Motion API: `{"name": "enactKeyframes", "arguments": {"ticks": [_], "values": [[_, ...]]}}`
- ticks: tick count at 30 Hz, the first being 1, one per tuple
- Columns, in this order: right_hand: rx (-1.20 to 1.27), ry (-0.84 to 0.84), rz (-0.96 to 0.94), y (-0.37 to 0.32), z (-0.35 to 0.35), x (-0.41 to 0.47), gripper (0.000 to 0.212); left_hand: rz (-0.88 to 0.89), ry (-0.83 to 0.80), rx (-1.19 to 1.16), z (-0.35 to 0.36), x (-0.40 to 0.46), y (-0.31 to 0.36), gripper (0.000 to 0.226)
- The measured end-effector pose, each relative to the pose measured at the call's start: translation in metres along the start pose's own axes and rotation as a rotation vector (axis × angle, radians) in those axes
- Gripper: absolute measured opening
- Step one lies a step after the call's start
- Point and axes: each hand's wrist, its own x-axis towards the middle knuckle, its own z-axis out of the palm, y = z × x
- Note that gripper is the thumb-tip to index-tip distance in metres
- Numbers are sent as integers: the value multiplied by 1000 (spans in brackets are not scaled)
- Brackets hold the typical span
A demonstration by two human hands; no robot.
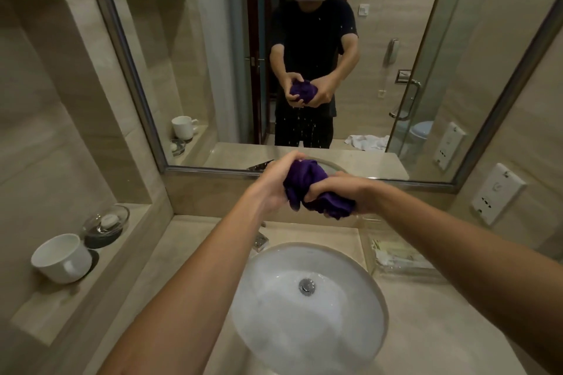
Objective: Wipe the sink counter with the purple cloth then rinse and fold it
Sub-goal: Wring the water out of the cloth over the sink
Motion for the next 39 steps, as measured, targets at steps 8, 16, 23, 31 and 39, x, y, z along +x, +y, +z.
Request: {"name": "enactKeyframes", "arguments": {"ticks": [8,16,23,31,39], "values": [[300,-316,93,-9,-8,-9,25,284,-182,-104,-16,-3,1,46],[-95,-65,-128,-8,15,19,39,203,279,-171,-2,25,-7,18],[-429,242,-176,5,42,42,19,147,437,-166,-1,45,-29,29],[-139,15,-174,1,32,29,37,158,458,-42,-7,40,-22,27],[-250,135,-114,3,20,28,50,85,198,214,5,28,-8,74]]}}
